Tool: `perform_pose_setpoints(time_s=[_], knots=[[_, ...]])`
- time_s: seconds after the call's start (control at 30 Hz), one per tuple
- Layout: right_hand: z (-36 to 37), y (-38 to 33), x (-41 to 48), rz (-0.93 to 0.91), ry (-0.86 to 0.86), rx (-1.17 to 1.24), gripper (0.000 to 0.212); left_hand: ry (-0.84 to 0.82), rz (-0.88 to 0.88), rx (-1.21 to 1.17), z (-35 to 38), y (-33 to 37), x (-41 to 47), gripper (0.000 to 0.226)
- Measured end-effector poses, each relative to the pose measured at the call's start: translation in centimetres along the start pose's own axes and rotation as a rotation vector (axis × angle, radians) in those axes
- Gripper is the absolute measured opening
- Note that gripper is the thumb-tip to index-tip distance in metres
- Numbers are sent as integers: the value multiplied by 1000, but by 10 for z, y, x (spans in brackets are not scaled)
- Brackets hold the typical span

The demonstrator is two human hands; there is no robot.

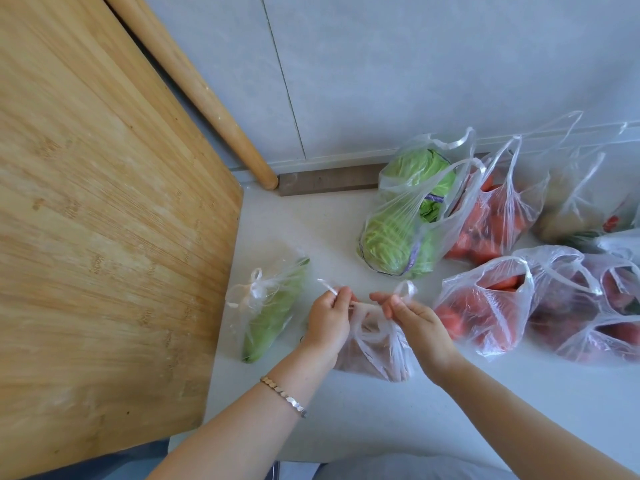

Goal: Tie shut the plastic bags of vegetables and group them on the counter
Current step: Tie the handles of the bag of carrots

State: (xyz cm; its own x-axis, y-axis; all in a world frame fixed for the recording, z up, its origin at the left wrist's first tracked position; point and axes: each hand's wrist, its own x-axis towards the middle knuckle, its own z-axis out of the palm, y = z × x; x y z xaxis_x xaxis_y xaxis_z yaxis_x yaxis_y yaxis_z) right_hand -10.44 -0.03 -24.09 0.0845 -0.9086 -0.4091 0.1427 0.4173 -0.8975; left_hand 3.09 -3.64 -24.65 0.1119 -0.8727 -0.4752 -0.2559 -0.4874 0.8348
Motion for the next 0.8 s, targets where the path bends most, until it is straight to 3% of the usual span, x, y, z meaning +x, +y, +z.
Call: perform_pose_setpoints(time_s=[0.1,0.17,0.23,0.3,0.33,0.37,0.43,0.53,0.6,0.7,0.8], knots=[[-8,16,-4,51,57,105,39,53,-62,4,-2,-14,8,34],[-9,22,-8,54,137,56,45,90,5,177,-4,-21,6,31],[-7,25,-11,-56,180,-149,41,63,178,374,-7,-28,1,28],[-6,31,-12,-160,115,-490,25,-3,334,565,-12,-38,-2,35],[-6,36,-12,-150,21,-643,29,-26,382,620,-15,-44,-3,45],[-6,47,-10,-142,-44,-753,51,-39,414,653,-17,-50,-2,57],[-4,68,-1,-165,-17,-911,85,-57,424,666,-17,-62,2,65],[-3,85,9,-251,42,-1168,65,-45,542,824,-12,-75,10,43],[-4,92,18,-284,60,-1277,49,-47,603,913,-9,-80,17,41],[-4,94,23,-341,115,-1362,38,-1,703,978,-7,-84,20,37],[-3,94,26,-325,117,-1360,32,2,808,991,-4,-89,23,13]])
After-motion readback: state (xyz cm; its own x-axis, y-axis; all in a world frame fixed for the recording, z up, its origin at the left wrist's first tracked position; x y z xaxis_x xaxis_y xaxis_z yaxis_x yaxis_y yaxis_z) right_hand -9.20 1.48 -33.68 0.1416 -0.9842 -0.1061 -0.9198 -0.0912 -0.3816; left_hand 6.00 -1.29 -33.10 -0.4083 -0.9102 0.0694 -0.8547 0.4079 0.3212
